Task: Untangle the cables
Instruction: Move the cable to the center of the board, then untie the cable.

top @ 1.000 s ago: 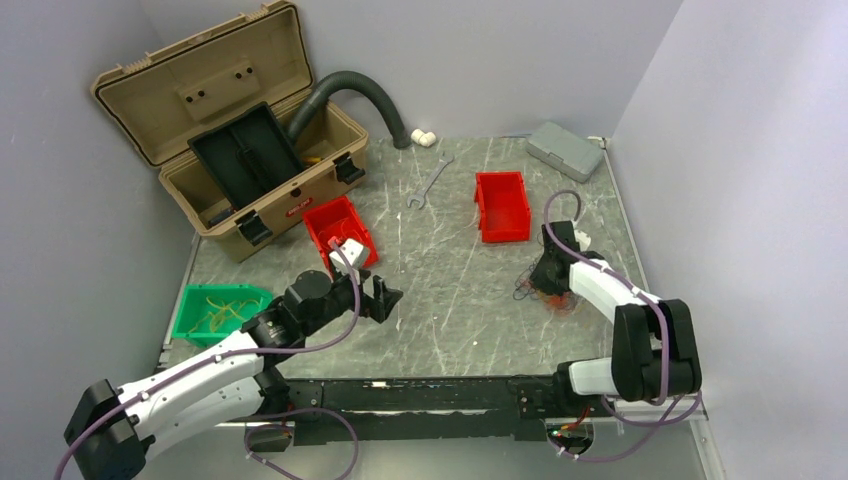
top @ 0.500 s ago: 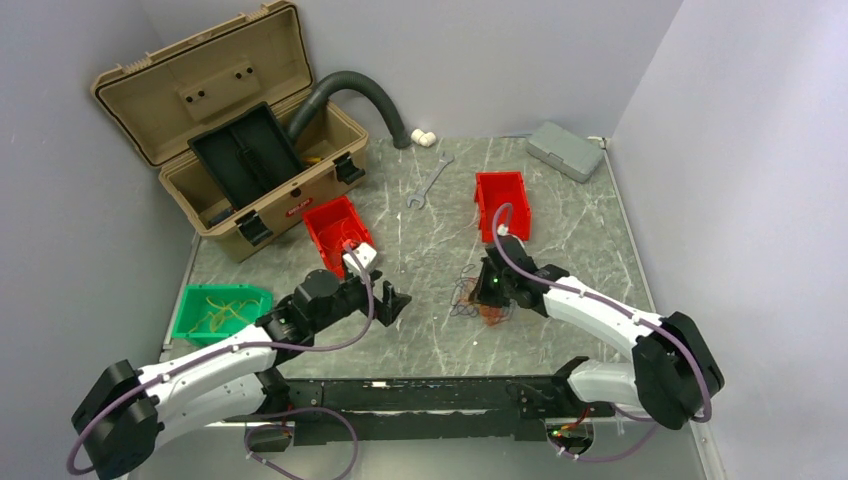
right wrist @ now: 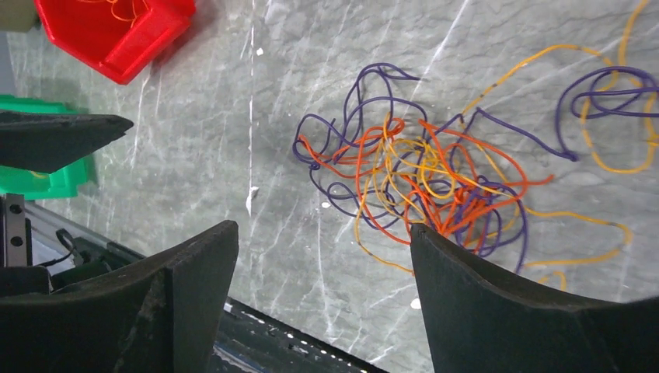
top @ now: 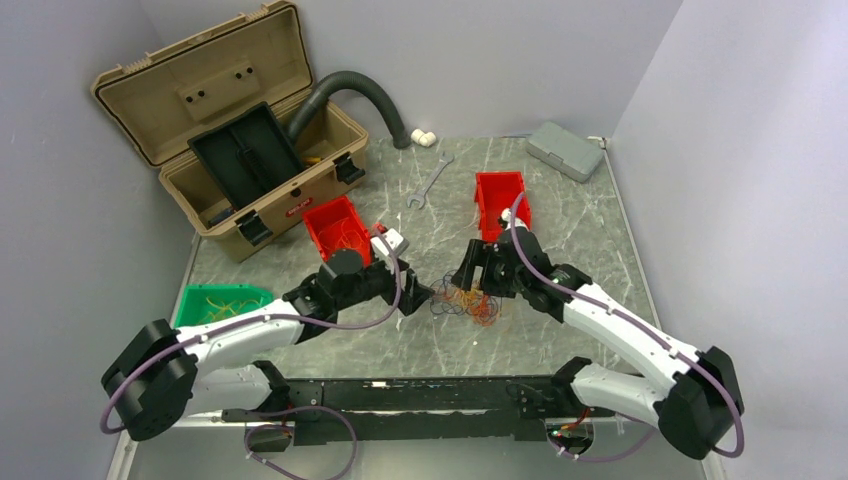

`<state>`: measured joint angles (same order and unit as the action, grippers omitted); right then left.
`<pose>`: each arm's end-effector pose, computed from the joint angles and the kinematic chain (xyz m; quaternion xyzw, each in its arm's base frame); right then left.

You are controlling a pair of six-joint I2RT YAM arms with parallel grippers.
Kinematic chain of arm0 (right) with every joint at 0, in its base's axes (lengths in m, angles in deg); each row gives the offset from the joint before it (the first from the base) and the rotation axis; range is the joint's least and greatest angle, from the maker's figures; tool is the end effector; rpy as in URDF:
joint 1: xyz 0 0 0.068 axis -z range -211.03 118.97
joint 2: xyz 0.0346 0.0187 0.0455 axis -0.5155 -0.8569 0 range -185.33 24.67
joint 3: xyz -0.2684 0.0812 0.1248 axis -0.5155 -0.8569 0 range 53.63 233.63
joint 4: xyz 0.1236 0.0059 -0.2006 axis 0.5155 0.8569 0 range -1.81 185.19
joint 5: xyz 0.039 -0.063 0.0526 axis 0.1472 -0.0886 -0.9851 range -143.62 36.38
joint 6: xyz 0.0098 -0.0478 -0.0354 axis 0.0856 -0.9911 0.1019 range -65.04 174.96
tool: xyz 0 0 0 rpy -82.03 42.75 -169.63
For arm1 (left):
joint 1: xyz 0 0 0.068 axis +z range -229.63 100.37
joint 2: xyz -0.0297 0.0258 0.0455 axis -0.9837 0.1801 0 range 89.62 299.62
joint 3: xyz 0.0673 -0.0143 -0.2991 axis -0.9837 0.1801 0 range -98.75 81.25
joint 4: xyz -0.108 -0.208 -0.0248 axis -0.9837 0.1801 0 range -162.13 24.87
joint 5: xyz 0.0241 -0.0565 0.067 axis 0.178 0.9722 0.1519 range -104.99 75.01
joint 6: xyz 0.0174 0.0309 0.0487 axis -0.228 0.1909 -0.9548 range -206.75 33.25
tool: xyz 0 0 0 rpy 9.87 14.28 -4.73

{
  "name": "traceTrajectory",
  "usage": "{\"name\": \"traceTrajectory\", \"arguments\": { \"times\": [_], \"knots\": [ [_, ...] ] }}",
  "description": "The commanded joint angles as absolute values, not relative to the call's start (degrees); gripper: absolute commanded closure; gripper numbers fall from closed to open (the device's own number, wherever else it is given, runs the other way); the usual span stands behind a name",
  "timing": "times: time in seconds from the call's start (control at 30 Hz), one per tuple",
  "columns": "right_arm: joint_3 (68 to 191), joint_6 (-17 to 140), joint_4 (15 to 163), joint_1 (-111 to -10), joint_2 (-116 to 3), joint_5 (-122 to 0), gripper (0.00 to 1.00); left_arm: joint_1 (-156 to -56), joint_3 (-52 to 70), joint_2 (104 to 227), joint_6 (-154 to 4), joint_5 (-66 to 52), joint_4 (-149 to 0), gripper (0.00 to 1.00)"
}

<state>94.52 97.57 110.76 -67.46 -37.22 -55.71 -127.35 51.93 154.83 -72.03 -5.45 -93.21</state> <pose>0.1513 0.1137 0.2738 0.0423 0.9179 0.2637 0.2934 0.1424 -0.1676 0.2761 0.2730 0.7427 -0.3714 0.4857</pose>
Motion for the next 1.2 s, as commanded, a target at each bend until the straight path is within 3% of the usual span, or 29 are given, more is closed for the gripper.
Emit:
{"name": "traceTrajectory", "arguments": {
  "times": [0.0, 0.4, 0.67, 0.87, 1.17],
  "knots": [
    [94.6, 94.9, 115.2, -67.5, -31.8, -49.2, 0.17, -127.5, 47.2, 157.9, -70.5, -1.5, -97.0, 0.01],
    [87.7, 93.9, 116.7, -67.5, -26.6, -44.0, 0.22, -127.5, 41.6, 173.8, -69.2, 5.2, -105.4, 0.02],
    [85.0, 97.6, 115.1, -67.6, -30.2, -41.4, 0.29, -127.5, 33.9, 182.5, -69.1, 7.5, -95.0, 0.11],
    [84.0, 104.6, 119.4, -67.5, -28.5, -33.0, 0.34, -127.5, 29.7, 186.0, -69.9, 6.6, -87.7, 0.13],
    [83.7, 103.7, 118.0, -67.5, -24.8, -30.9, 0.39, -127.5, 22.9, 191.5, -70.7, 7.7, -79.1, 0.15]
  ]
}}
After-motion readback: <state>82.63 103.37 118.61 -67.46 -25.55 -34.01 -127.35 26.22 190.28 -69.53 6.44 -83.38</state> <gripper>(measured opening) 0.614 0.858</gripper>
